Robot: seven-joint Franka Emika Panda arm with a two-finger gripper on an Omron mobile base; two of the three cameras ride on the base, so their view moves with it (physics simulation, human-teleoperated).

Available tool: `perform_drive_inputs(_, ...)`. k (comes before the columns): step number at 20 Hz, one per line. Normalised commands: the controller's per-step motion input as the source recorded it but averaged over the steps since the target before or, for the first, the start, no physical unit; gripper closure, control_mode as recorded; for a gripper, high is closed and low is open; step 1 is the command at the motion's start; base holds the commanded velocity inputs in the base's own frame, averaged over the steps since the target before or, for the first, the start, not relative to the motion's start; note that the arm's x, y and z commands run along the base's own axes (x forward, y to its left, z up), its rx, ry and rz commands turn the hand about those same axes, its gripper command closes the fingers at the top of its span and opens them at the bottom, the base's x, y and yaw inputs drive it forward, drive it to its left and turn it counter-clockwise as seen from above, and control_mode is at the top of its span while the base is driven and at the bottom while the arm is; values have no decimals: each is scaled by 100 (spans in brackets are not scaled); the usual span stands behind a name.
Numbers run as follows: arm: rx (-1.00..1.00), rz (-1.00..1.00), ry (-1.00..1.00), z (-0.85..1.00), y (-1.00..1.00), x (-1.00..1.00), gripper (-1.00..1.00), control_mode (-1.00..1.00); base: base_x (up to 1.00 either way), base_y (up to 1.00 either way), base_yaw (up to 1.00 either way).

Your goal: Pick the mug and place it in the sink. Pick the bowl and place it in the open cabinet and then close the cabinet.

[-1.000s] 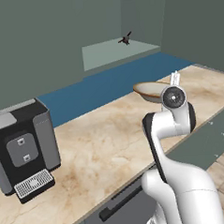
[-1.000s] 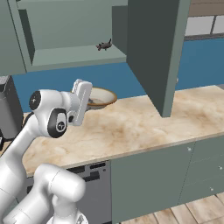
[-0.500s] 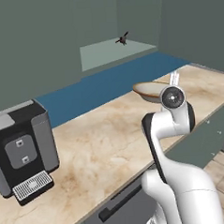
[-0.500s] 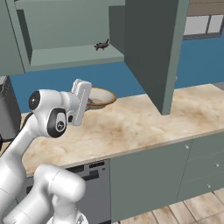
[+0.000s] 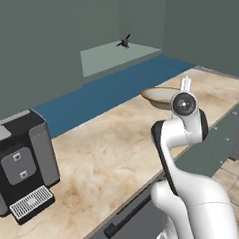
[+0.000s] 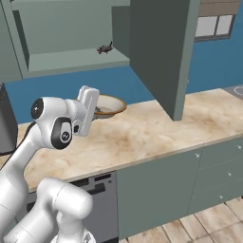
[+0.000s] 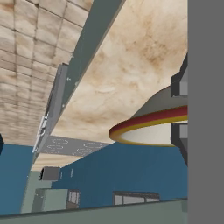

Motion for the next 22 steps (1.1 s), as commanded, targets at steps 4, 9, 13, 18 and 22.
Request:
perform_drive_inputs(4, 0, 0, 0, 0, 0, 0, 100, 100, 0, 0, -8)
perform_drive_inputs(9, 1, 0, 0, 0, 0, 0, 100, -100, 0, 0, -2)
perform_drive_inputs(13, 0, 0, 0, 0, 0, -5, 100, -100, 0, 0, 0)
perform_drive_inputs(18, 0, 0, 0, 6, 0, -12, 100, -100, 0, 0, 0)
perform_drive_inputs(22, 0, 1, 0, 6, -2, -1, 100, -100, 0, 0, 0)
